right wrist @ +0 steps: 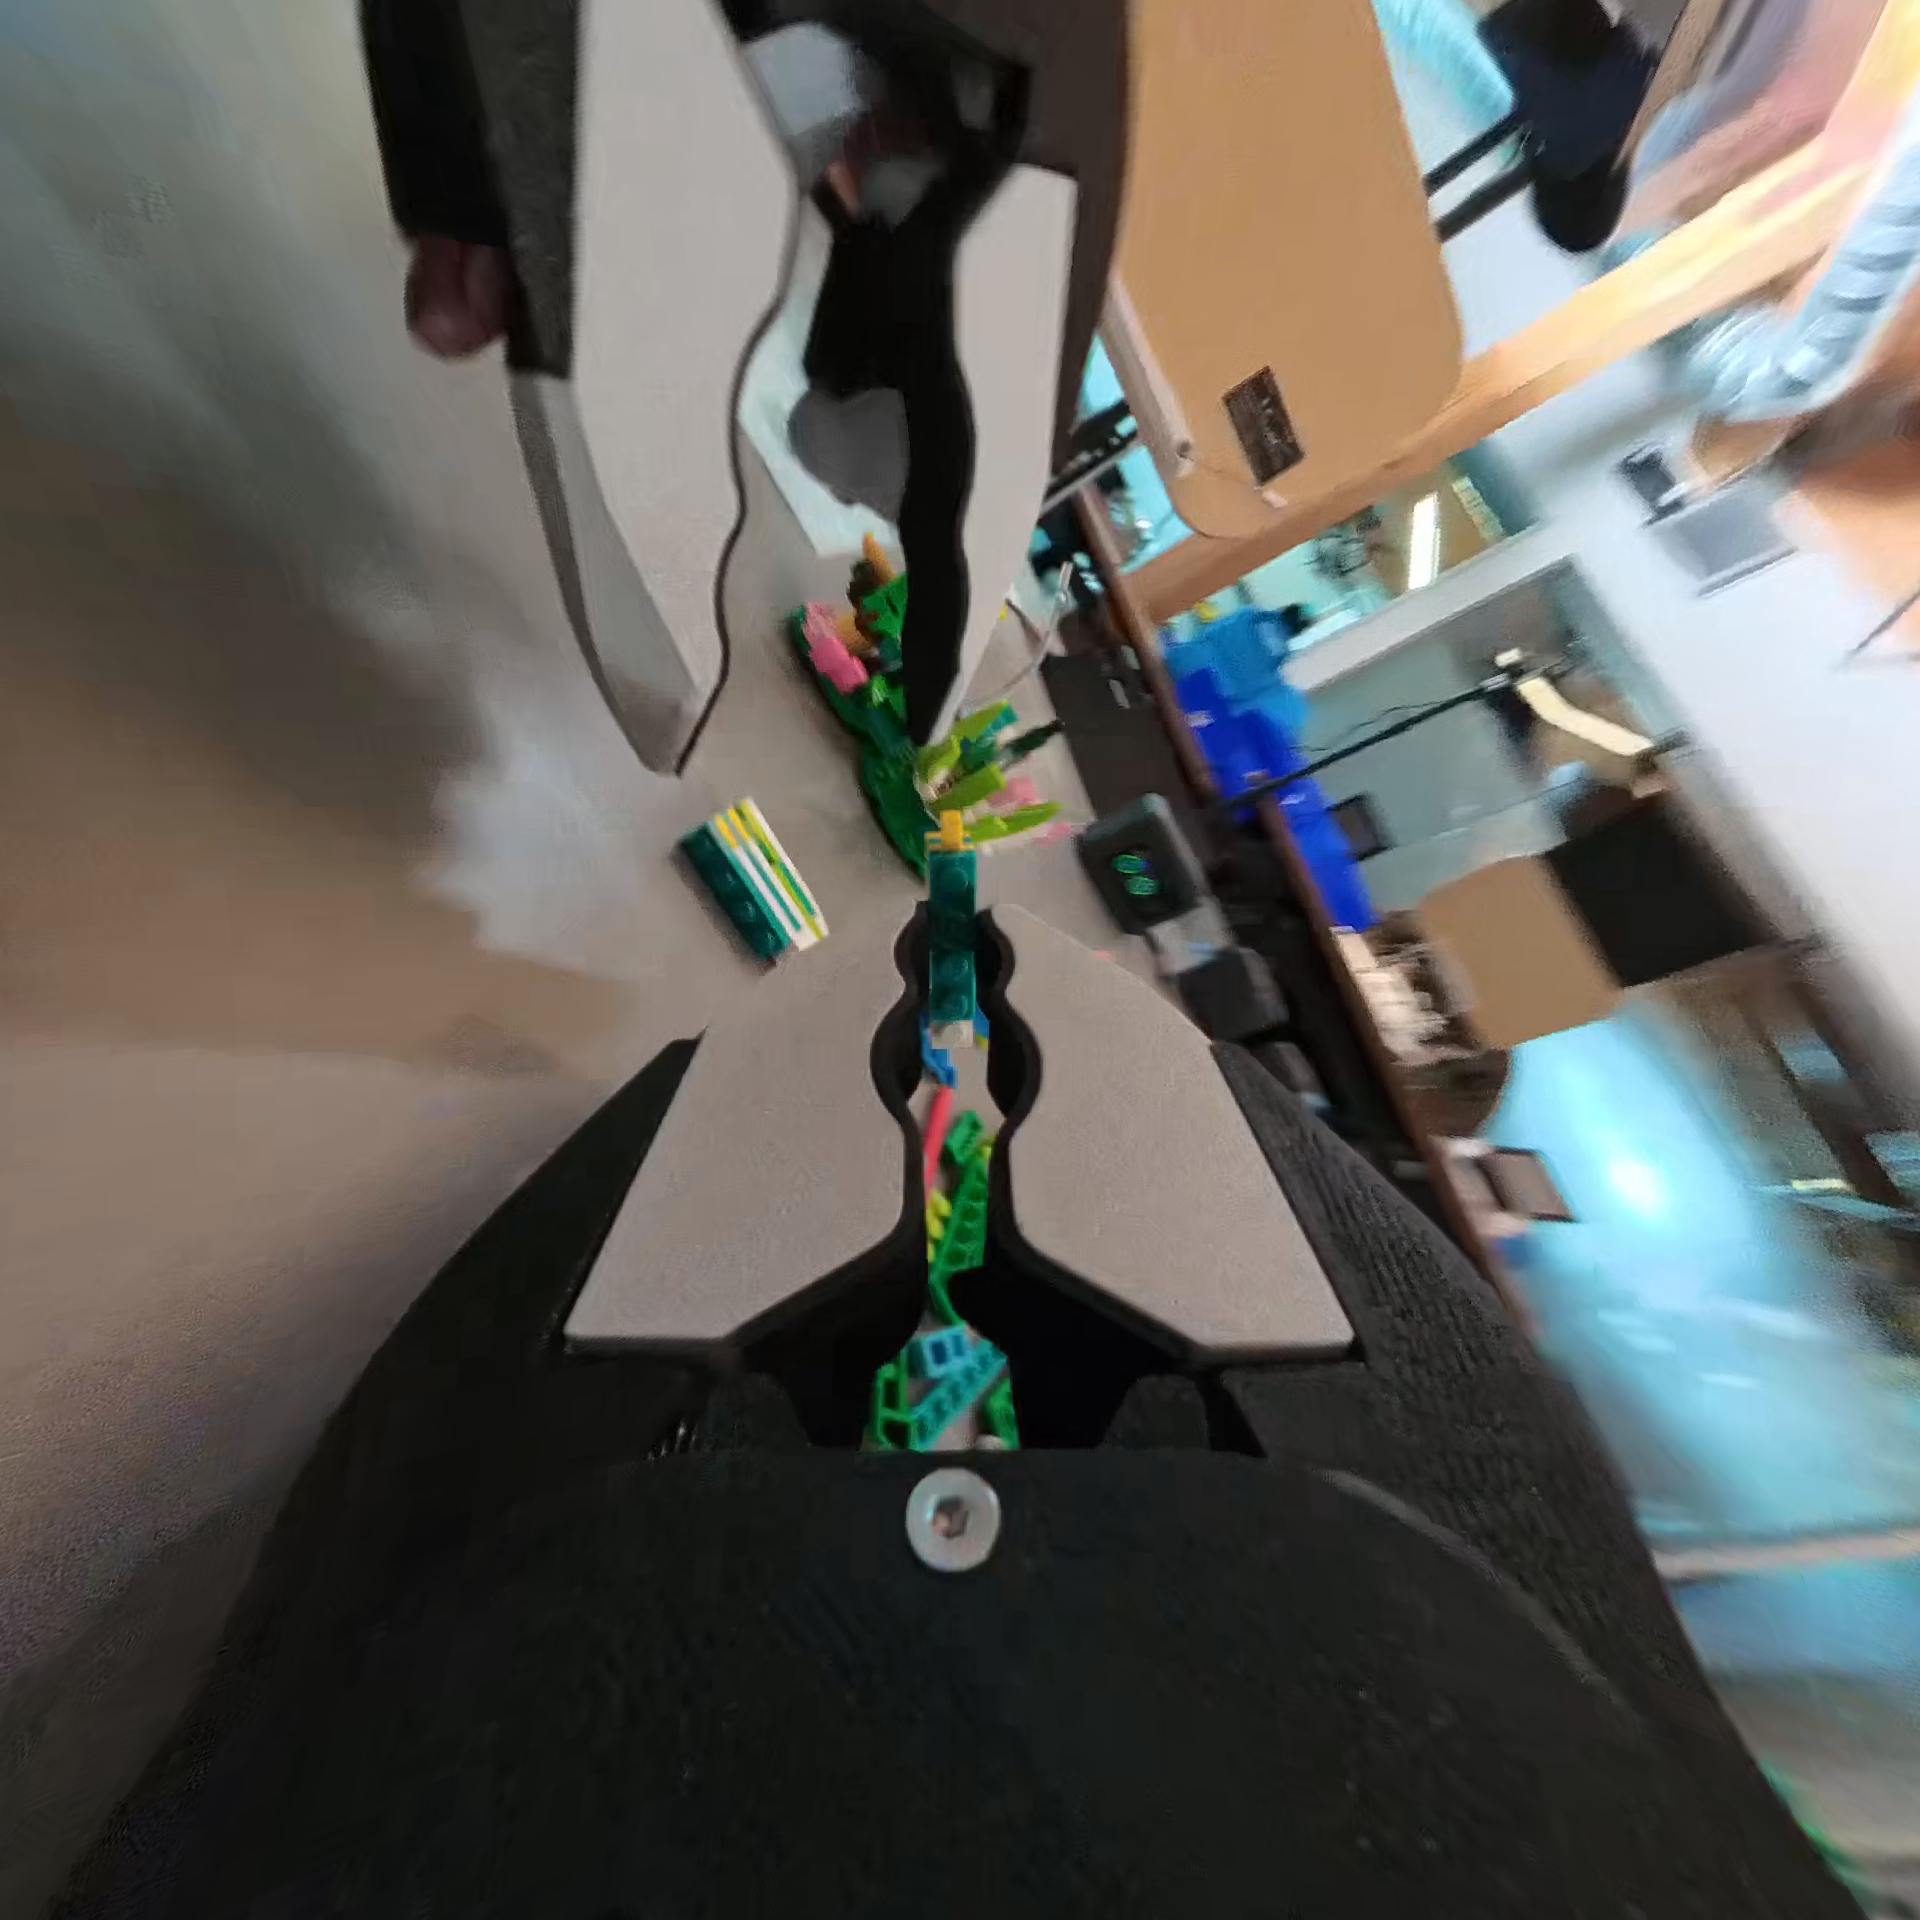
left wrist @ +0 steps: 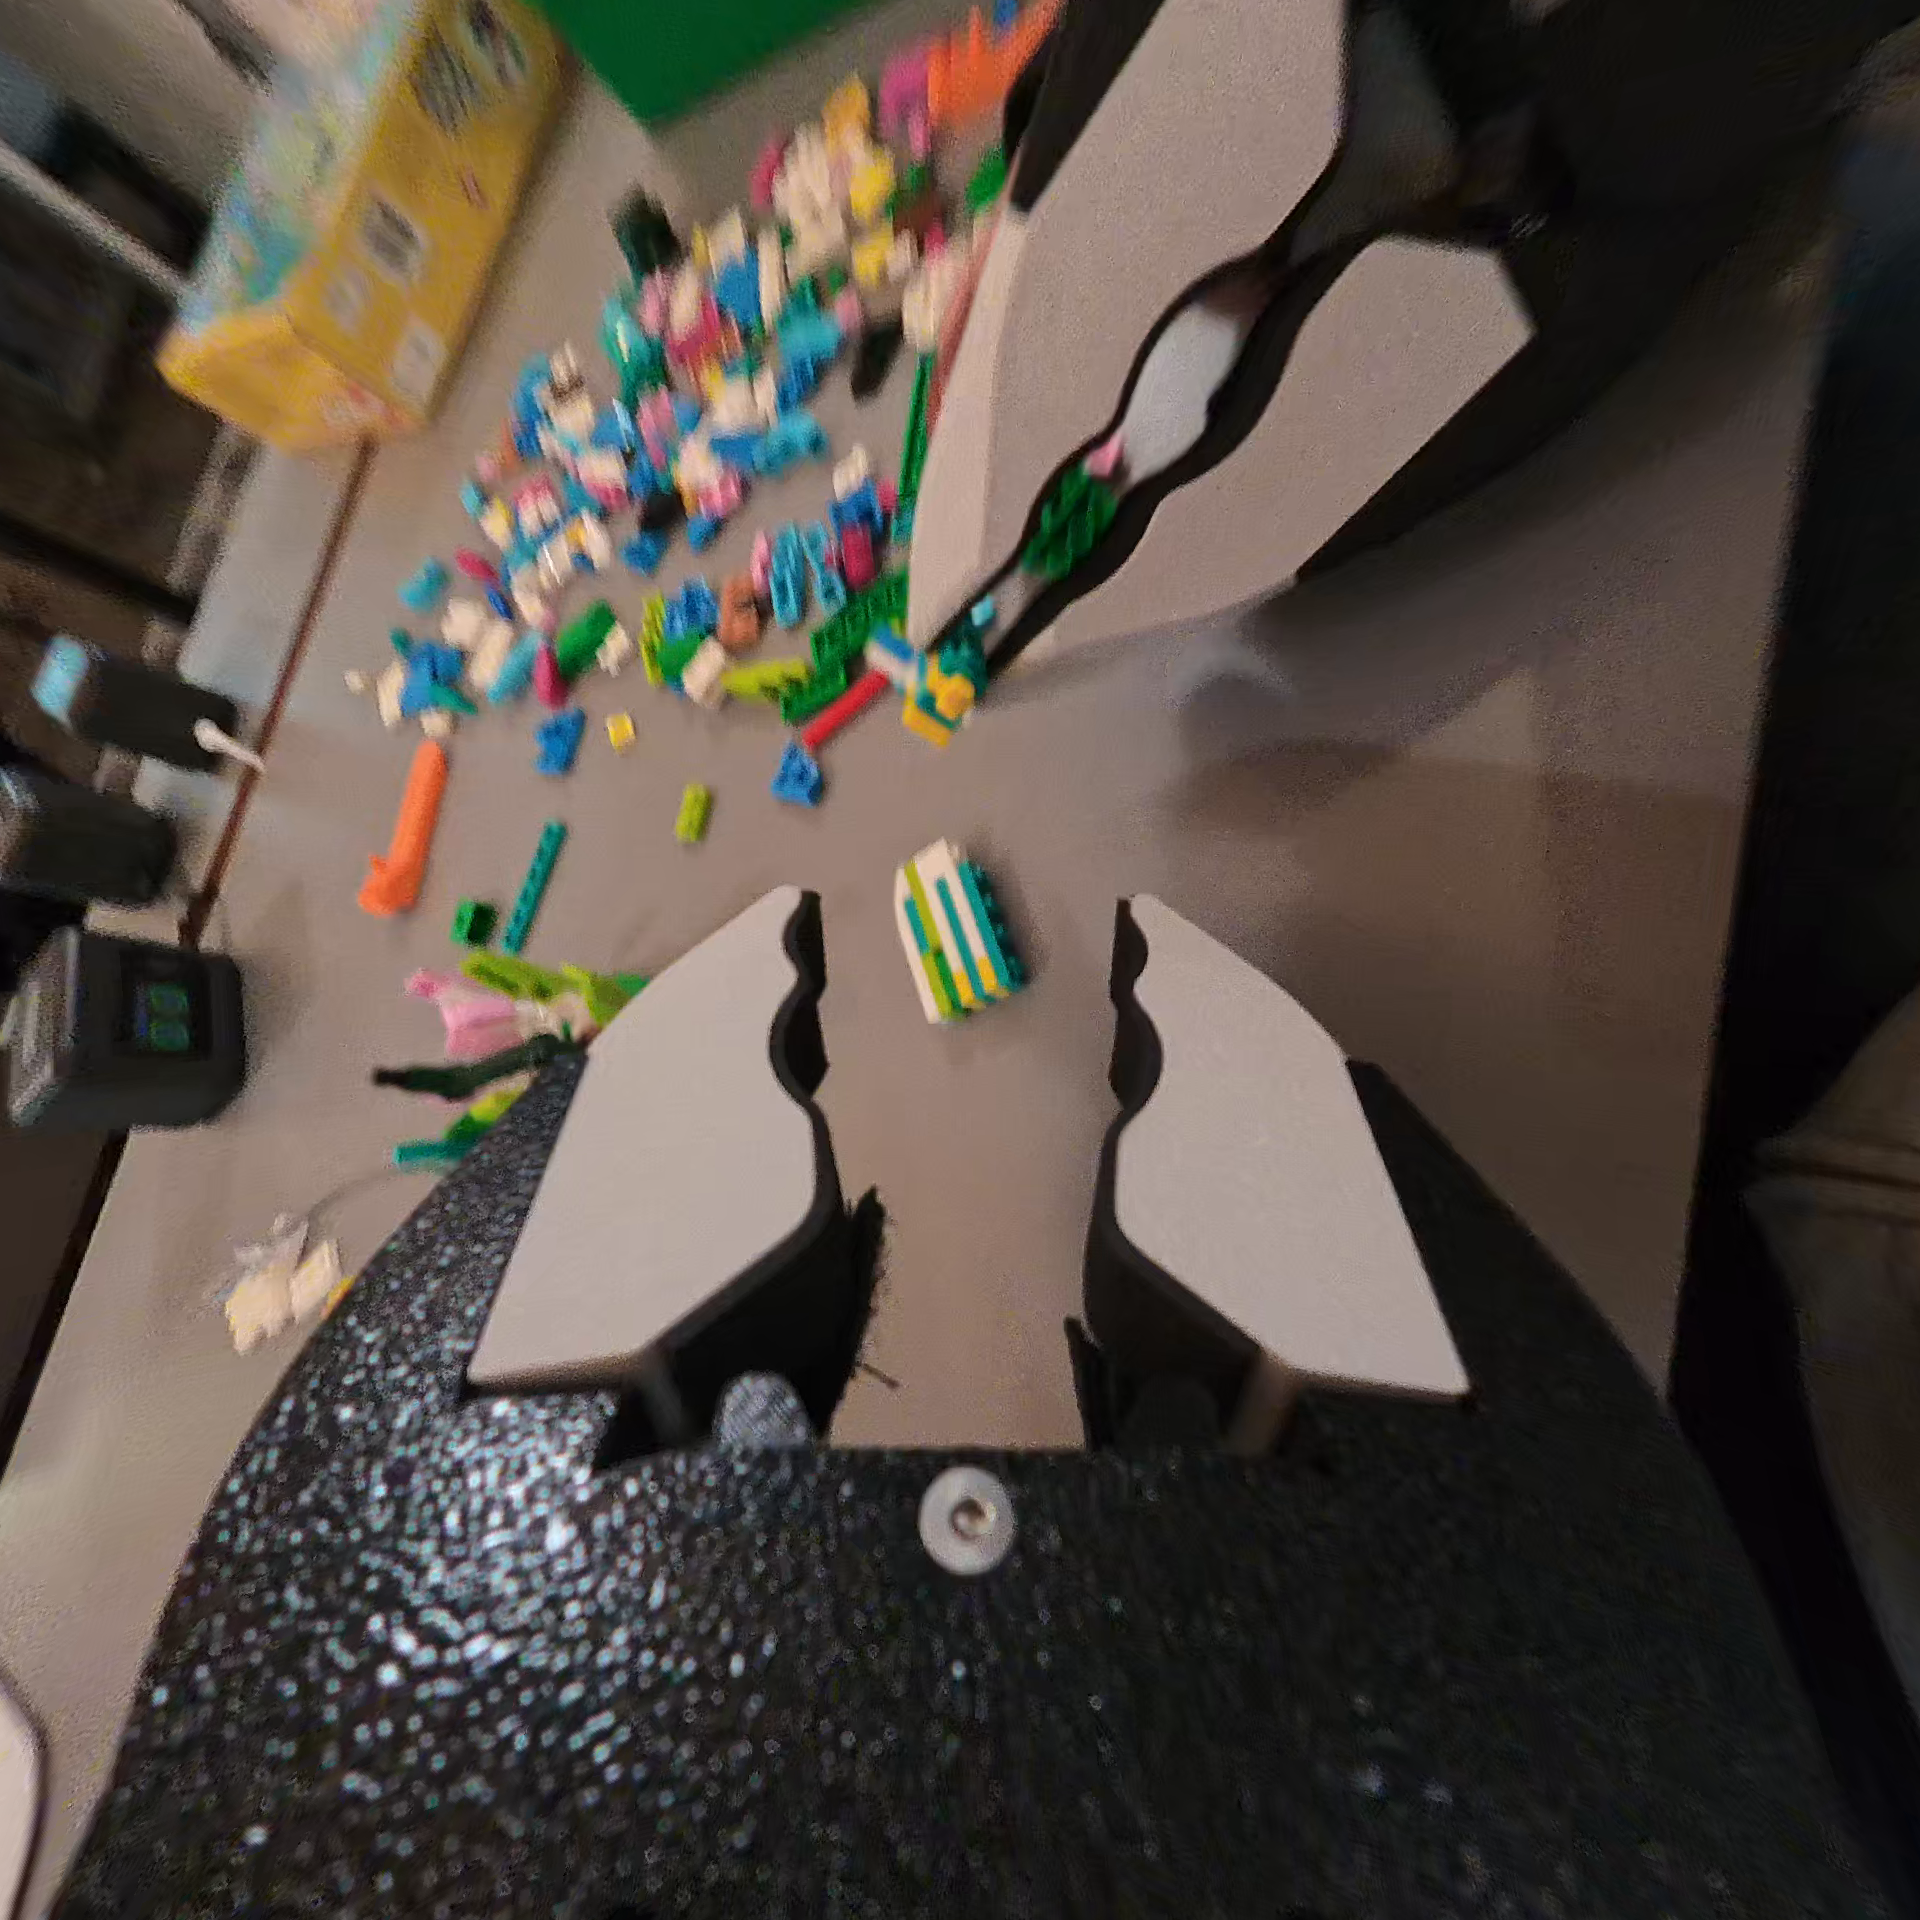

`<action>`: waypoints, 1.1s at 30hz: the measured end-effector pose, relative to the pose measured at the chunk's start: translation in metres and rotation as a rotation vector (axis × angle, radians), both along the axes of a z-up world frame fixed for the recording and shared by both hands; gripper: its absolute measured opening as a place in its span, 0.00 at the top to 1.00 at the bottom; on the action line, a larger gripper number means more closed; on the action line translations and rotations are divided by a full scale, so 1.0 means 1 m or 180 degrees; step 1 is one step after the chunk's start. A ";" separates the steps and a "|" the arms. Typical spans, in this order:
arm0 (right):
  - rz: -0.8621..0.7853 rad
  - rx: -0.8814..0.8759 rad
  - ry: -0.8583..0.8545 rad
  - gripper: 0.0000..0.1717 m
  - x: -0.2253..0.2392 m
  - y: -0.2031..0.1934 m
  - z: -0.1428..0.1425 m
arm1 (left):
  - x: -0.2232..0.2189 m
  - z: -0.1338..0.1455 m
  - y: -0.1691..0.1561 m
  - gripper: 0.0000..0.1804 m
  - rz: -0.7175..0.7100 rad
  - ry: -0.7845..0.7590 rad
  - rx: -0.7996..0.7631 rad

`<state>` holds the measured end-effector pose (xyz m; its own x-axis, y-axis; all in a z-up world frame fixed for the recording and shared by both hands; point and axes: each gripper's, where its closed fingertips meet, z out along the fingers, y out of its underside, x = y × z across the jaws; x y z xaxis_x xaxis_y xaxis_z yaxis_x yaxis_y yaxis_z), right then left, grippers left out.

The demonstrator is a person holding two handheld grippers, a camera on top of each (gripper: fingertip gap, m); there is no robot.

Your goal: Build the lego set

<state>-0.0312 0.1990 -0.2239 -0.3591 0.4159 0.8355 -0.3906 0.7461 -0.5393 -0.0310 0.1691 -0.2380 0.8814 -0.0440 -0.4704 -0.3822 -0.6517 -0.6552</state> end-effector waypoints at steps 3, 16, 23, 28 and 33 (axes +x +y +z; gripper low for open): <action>0.0464 -0.0726 -0.0709 0.97 0.013 -0.007 0.015 | 0.016 0.025 0.009 0.76 -0.0348 -0.0169 0.0561; 0.1677 -0.2370 -0.2659 0.96 0.052 -0.015 0.048 | 0.054 0.050 0.029 0.85 -0.0781 -0.1635 0.1245; 0.1816 -0.2640 -0.2756 0.96 0.053 -0.016 0.056 | 0.059 0.050 0.034 0.95 -0.0840 -0.1927 0.1282; 0.1800 -0.2783 -0.2728 0.94 0.050 -0.010 0.059 | 0.055 0.052 0.034 0.95 -0.0761 -0.2171 0.1299; 0.1880 -0.2840 -0.2893 0.94 0.053 -0.008 0.061 | 0.061 0.059 0.031 0.95 -0.0886 -0.2638 0.1367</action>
